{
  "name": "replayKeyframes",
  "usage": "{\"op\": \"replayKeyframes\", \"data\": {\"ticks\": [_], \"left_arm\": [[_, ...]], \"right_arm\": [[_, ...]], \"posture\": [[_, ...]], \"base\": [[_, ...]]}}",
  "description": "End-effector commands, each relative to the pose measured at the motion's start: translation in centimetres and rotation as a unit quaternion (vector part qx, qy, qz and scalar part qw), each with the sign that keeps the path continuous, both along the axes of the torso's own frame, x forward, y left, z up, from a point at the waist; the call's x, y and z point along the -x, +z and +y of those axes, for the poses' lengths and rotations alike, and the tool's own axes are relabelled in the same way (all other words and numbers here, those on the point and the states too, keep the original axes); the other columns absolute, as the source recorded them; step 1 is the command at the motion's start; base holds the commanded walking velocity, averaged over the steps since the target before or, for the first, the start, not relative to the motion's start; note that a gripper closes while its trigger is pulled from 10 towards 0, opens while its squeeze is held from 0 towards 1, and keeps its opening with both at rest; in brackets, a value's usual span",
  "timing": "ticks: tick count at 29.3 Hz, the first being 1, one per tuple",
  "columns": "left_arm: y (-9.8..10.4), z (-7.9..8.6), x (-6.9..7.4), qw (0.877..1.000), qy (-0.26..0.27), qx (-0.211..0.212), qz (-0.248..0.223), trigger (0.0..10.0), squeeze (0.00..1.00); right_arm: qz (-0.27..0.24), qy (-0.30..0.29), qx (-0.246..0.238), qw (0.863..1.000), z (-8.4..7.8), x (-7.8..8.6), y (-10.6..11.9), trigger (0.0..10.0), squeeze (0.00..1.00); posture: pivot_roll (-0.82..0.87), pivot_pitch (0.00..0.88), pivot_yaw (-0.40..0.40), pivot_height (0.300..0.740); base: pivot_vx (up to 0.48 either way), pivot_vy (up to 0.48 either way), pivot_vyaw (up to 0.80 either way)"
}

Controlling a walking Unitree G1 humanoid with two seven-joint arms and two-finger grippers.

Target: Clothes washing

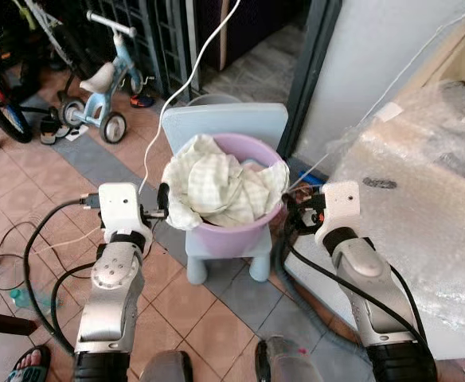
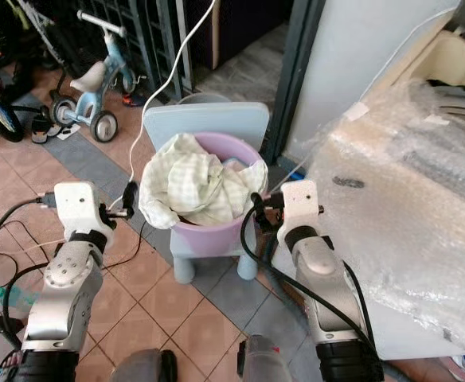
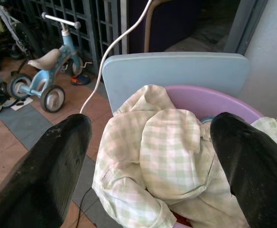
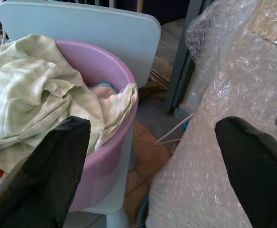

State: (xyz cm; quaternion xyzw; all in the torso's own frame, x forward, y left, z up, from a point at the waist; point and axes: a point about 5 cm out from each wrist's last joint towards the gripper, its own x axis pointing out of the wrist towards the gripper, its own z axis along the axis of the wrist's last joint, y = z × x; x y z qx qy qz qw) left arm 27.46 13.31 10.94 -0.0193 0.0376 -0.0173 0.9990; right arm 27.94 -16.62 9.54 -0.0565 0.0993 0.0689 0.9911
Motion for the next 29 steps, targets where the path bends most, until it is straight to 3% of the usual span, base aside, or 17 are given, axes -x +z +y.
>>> {"op": "replayKeyframes", "data": {"ticks": [1,10,16,29], "left_arm": [[0.1,1.3,0.0,1.000,0.016,-0.008,0.001,10.0,0.00],[-0.3,1.2,0.3,0.999,0.027,-0.003,0.023,10.0,0.00],[-0.4,1.9,0.4,0.999,0.032,-0.016,0.026,10.0,0.00],[-0.2,1.5,1.0,0.999,-0.001,-0.031,0.025,10.0,0.00]], "right_arm": [[-0.002,0.015,-0.008,1.000,1.1,-0.1,0.1,10.0,0.00],[0.039,0.055,0.023,0.997,1.5,0.2,-1.4,10.0,0.00],[0.051,0.050,0.039,0.997,1.7,-0.1,-1.8,10.0,0.00],[0.083,-0.067,0.066,0.992,-0.3,-2.2,-2.4,10.0,0.00]], "posture": [[-0.01,0.152,0.005,0.740],[0.01,0.158,-0.005,0.740],[0.02,0.164,-0.007,0.740],[0.05,0.172,0.000,0.740]], "base": [[0.334,0.345,0.00],[0.138,0.417,0.00],[0.000,0.457,0.77],[0.000,0.000,0.00]]}}
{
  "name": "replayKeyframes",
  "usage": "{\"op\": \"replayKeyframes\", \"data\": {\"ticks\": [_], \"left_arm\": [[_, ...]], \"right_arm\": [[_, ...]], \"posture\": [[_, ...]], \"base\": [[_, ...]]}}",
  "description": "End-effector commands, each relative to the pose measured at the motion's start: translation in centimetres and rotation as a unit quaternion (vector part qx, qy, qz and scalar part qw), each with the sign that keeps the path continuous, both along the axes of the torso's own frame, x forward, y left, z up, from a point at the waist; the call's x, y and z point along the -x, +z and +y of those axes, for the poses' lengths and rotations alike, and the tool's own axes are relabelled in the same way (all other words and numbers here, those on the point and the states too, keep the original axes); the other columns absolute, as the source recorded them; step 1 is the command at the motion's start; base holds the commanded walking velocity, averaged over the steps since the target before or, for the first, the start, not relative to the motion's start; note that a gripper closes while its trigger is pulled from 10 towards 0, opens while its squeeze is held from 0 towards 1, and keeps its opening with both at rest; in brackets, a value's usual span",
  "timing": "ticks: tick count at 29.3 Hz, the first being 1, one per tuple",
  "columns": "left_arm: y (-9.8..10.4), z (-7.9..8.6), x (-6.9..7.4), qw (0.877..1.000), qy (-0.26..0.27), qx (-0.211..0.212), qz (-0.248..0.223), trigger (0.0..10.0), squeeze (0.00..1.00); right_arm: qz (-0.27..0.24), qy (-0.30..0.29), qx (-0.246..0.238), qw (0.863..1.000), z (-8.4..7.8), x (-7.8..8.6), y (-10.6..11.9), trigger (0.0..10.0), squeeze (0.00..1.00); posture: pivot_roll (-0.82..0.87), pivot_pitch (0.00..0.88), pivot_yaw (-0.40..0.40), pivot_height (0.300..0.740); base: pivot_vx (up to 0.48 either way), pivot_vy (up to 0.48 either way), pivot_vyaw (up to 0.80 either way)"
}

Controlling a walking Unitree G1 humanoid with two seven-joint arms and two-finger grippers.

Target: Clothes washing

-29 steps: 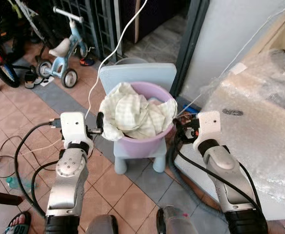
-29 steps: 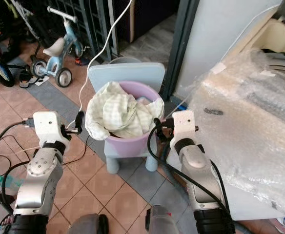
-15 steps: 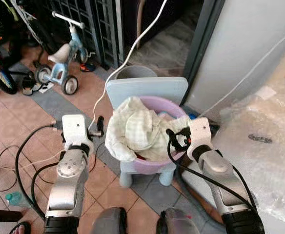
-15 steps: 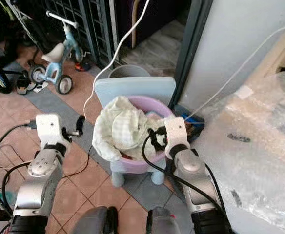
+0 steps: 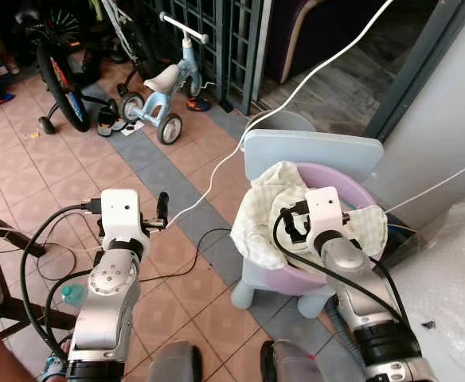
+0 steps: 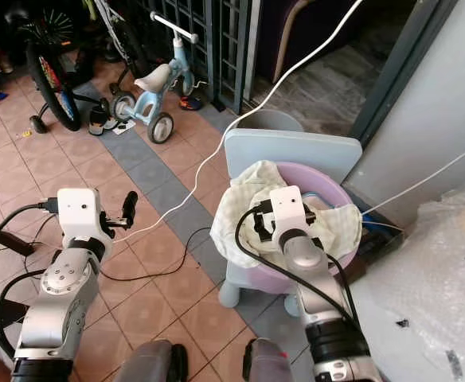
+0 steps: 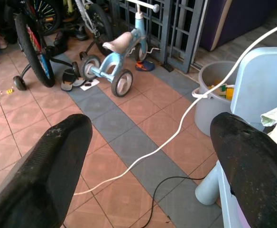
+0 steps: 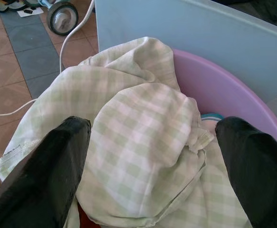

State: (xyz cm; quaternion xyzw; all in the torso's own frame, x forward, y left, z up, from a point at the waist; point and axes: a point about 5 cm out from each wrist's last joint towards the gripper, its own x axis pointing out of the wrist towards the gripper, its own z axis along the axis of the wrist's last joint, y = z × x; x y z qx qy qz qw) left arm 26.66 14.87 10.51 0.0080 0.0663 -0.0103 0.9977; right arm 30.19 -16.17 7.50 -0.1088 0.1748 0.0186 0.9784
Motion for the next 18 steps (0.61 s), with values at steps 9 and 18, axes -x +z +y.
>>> {"op": "replayKeyframes", "data": {"ticks": [9,18], "left_arm": [[-0.2,-0.1,1.4,1.000,-0.010,-0.001,0.025,10.0,0.00],[-0.1,-0.9,4.3,0.998,-0.030,-0.010,0.047,10.0,0.00]], "right_arm": [[0.063,-0.008,-0.014,0.998,0.0,-0.5,-1.9,10.0,0.00],[0.089,0.030,0.018,0.995,1.2,-1.1,-3.3,10.0,0.00]], "posture": [[0.09,0.209,-0.013,0.740],[0.13,0.322,-0.030,0.740]], "base": [[0.000,0.000,0.00],[0.000,0.000,0.00]]}}
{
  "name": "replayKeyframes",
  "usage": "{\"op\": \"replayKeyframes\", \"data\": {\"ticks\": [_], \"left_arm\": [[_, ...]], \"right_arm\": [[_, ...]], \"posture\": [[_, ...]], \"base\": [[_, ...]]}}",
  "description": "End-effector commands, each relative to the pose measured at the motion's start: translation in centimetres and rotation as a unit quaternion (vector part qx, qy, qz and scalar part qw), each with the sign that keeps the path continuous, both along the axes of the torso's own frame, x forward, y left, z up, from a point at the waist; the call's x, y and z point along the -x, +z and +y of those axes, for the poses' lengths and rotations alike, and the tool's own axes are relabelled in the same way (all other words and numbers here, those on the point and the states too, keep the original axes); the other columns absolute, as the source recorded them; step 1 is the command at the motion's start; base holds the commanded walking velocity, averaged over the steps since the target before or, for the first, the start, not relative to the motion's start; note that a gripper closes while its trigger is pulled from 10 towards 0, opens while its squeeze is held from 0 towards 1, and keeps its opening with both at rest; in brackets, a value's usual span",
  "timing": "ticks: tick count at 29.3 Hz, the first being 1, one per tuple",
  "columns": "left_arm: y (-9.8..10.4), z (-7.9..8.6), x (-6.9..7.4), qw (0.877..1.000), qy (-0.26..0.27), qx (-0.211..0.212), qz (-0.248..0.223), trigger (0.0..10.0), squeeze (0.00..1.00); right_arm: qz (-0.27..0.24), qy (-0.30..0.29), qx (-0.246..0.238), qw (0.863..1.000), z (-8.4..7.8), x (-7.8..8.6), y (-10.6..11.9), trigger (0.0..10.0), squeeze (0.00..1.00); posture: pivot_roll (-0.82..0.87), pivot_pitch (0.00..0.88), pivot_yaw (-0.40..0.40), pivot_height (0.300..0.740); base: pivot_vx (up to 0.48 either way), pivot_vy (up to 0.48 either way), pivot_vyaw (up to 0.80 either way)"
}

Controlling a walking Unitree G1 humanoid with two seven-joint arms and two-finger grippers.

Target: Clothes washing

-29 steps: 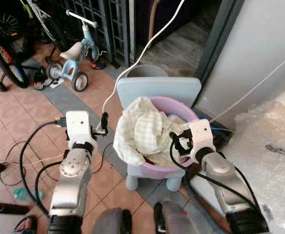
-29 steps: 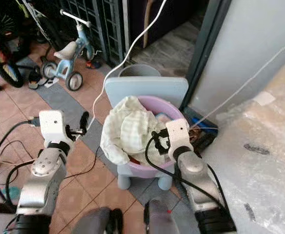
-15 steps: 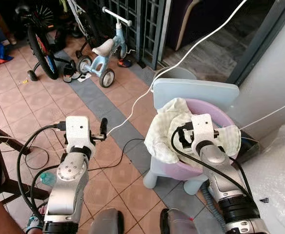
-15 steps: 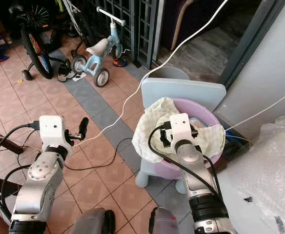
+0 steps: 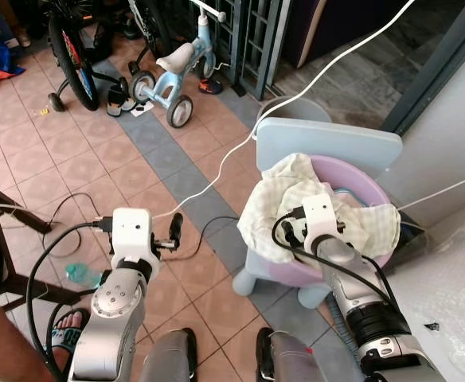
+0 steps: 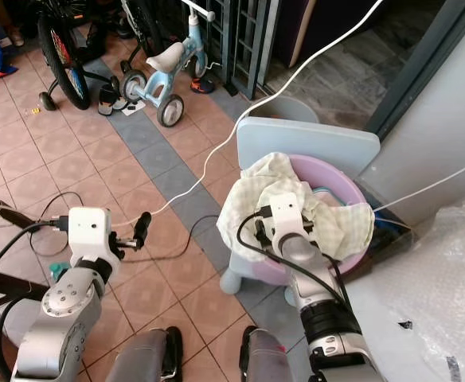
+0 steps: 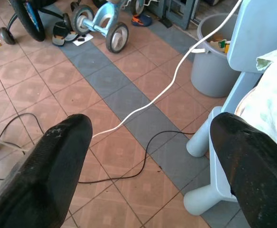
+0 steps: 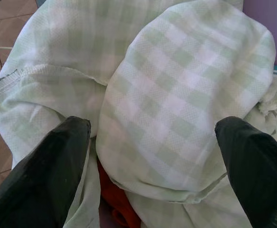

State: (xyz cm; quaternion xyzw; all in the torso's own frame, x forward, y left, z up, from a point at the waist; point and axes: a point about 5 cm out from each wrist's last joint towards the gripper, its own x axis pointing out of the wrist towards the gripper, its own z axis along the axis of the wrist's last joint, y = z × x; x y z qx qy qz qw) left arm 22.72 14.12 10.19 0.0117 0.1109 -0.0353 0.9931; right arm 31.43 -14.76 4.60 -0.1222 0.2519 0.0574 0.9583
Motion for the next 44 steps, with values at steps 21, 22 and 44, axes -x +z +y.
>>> {"op": "replayKeyframes", "data": {"ticks": [21,22,44], "left_arm": [[0.6,-0.7,2.1,1.000,0.001,-0.005,0.027,10.0,0.00],[0.6,-0.7,2.1,1.000,0.002,-0.005,0.028,10.0,0.00],[0.7,-0.5,1.0,1.000,0.012,-0.010,0.016,10.0,0.00]], "right_arm": [[0.002,0.016,0.039,0.999,2.4,-0.9,-1.8,0.0,0.00],[0.006,0.016,0.038,0.999,2.4,-0.8,-2.0,0.0,0.00],[0.006,-0.010,0.008,1.000,1.7,-1.6,-1.6,0.0,0.00]], "posture": [[0.16,0.377,-0.054,0.740],[0.16,0.374,-0.056,0.740],[0.15,0.334,-0.063,0.740]], "base": [[0.000,0.000,0.00],[0.000,0.000,0.00],[0.000,0.000,0.00]]}}
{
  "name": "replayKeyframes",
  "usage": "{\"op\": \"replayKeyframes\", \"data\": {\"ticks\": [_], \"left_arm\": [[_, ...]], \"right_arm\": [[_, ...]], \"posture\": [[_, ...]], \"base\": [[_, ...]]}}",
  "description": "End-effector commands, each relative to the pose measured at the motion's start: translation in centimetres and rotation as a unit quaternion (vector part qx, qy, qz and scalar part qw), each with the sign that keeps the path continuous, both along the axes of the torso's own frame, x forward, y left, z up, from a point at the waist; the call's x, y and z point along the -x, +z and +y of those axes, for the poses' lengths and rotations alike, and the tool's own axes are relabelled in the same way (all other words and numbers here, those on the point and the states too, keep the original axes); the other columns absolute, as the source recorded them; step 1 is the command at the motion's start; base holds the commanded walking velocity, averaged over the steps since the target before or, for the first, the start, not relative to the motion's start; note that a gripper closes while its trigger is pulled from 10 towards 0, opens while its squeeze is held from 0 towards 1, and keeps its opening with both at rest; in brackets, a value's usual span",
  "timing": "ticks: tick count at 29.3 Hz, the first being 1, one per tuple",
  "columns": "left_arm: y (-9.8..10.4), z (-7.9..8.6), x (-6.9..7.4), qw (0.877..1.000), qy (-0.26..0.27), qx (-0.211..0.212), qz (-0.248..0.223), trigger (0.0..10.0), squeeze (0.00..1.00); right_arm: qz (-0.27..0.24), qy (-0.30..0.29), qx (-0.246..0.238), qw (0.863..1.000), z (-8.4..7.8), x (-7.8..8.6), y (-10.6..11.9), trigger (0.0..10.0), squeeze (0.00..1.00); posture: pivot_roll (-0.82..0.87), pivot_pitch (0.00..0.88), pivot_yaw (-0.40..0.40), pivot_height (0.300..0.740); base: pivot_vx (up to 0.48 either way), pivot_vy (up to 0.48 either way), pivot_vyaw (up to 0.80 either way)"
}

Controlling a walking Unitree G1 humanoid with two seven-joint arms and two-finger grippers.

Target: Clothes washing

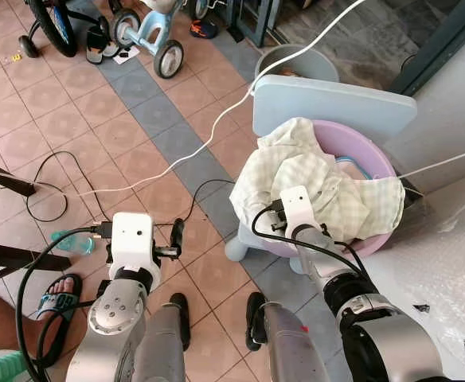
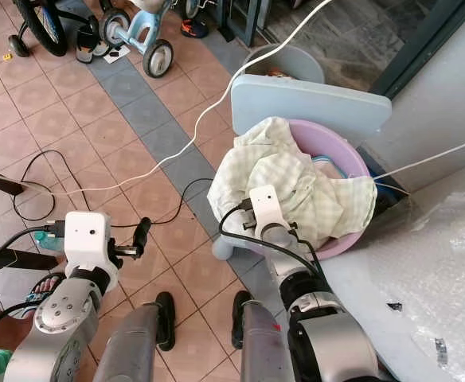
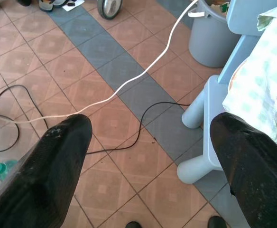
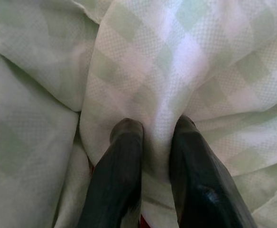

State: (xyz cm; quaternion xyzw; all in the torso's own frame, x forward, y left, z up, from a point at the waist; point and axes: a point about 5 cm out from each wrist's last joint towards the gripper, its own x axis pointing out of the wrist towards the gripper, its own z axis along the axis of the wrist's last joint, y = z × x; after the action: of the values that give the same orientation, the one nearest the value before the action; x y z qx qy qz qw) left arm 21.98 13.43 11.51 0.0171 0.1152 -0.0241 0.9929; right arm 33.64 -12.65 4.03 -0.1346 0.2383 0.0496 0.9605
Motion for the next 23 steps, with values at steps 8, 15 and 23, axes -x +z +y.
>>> {"op": "replayKeyframes", "data": {"ticks": [8,15,23], "left_arm": [[-0.6,0.3,-0.2,1.000,0.003,-0.004,0.007,10.0,0.00],[-0.6,0.3,-0.6,1.000,0.003,-0.006,0.003,10.0,0.00],[-0.5,0.3,-1.5,1.000,-0.005,-0.007,-0.018,10.0,0.00]], "right_arm": [[0.024,-0.018,-0.015,0.999,-0.9,0.8,-1.2,0.0,0.00],[0.018,-0.022,-0.024,0.999,-1.0,0.5,-0.9,0.0,0.00],[-0.079,-0.030,-0.083,0.993,-1.9,-0.5,1.8,0.0,0.00]], "posture": [[0.16,0.320,-0.063,0.740],[0.15,0.303,-0.060,0.740],[0.12,0.228,-0.038,0.740]], "base": [[0.000,0.000,0.00],[0.000,0.000,0.00],[0.000,0.000,0.00]]}}
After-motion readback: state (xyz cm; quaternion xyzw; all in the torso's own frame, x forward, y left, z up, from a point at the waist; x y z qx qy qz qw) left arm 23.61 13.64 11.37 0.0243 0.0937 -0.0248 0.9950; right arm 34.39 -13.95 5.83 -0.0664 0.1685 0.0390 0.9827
